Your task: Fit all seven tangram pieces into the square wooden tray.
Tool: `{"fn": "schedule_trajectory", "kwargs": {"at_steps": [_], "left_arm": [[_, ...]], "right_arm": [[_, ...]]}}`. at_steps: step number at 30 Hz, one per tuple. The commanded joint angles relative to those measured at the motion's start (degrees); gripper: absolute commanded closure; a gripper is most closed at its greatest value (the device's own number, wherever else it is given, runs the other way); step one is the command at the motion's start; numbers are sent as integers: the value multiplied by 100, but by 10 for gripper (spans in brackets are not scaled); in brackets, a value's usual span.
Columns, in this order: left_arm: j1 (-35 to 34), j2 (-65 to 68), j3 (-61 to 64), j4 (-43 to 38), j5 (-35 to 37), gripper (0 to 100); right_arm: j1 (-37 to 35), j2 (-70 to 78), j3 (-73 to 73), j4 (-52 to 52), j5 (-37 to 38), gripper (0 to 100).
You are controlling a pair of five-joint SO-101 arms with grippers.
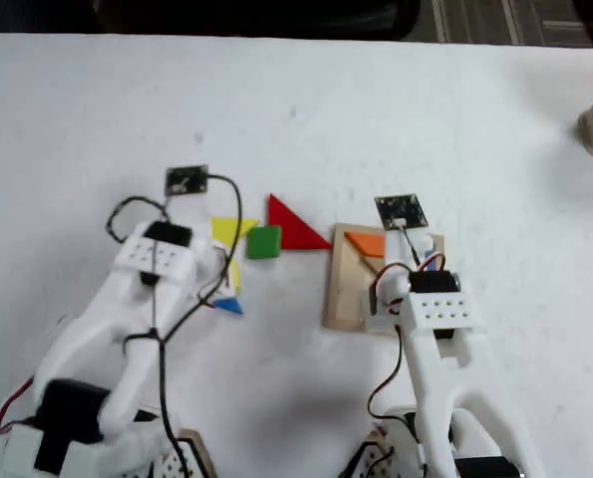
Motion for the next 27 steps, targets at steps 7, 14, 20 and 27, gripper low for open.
{"fn": "schedule_trajectory", "kwargs": {"at_steps": [7, 14, 20, 27], "left_arm": [[119, 532, -325, 18, 607, 627], [48, 1182, -360, -264, 202, 644], [233, 1235, -440, -352, -158, 758], [295, 1235, -448, -404, -360, 762]], "right_arm": [[48, -154, -26, -66, 281, 982], [31, -154, -26, -66, 273, 982], [48, -154, -26, -75, 264, 982], [57, -154, -18, -66, 255, 982]]}}
